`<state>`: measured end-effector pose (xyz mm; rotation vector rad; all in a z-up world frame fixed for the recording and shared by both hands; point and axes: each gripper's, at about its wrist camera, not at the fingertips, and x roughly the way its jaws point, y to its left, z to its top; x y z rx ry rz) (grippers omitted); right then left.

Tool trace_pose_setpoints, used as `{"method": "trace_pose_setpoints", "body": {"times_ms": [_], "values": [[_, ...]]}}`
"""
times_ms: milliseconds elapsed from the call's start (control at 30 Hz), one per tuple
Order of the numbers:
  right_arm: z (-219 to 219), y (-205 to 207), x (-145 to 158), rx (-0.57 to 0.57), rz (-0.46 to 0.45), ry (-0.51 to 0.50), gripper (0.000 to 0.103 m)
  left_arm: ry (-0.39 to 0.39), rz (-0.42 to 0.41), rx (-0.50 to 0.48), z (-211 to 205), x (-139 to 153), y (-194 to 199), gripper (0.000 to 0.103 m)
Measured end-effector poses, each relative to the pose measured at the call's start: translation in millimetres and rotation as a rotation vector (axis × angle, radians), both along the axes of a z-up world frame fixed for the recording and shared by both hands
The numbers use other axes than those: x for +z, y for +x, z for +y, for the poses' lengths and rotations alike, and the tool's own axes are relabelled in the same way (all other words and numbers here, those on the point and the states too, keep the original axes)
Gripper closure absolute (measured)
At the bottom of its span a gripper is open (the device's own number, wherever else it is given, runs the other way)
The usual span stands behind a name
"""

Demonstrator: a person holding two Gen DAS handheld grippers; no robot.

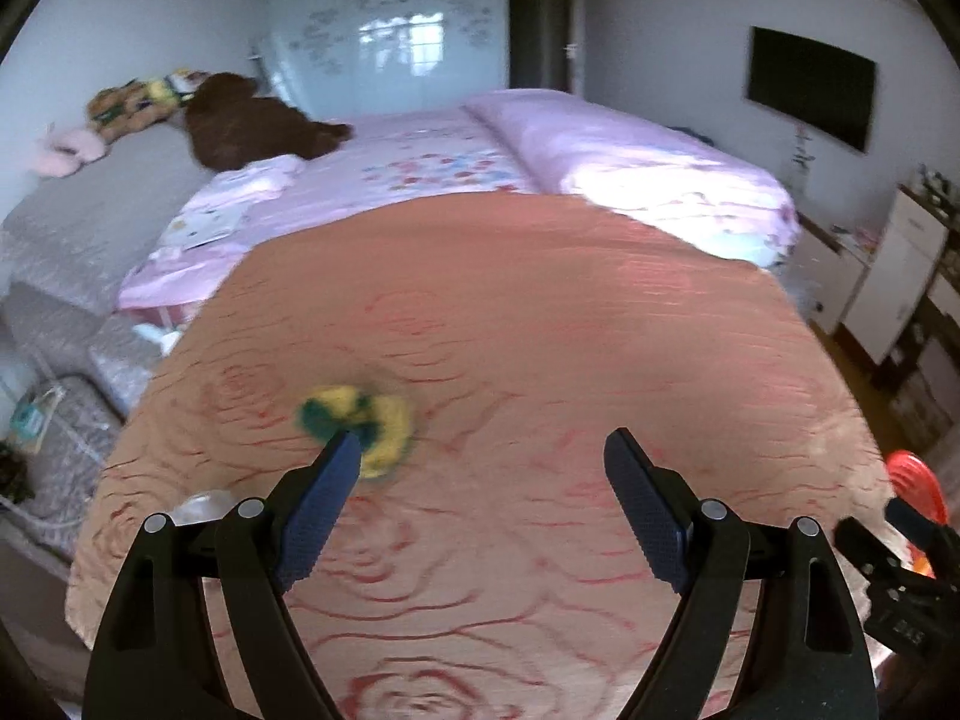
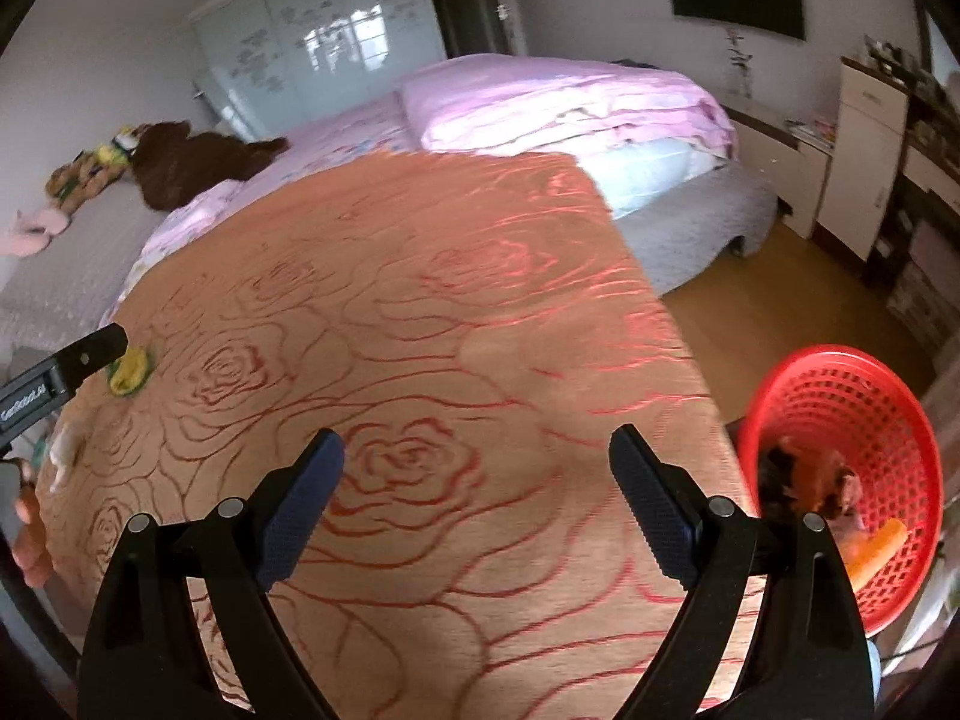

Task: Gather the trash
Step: 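Move both empty grippers back from the basket over the bed, then lower the left gripper onto the white tissue and close on it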

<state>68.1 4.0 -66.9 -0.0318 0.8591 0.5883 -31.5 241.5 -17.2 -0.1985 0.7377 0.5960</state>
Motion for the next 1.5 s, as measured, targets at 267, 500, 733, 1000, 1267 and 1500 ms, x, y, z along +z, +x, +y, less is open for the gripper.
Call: {"method": "trace_pose_setpoints", "body": {"times_ms": [267,500,733,1000,1267,1500], "values": [[-1,-5,-1,0.003,0.006,0.009,0.016,0.032,0.011,0.248,51,-9,-42,0.023],[0,-5,1,0.01,-0.004,0.005,0.016,0.01,0.006,0.345,81,-17,-62,0.023],[19,-6,8,0.046,-0.025,-0.019,0.016,-0.077,0.027,0.348,95,-35,-67,0.026],[70,-3,21,0.142,-0.036,-0.028,0.021,-0.114,0.034,0.373,107,-42,-72,0.072],[162,-12,29,0.356,0.013,-0.029,0.032,-0.137,0.024,0.399,116,-41,-76,0.074],[237,-24,28,0.497,0.03,-0.033,0.038,-0.183,0.004,0.433,126,-40,-84,0.074]]}}
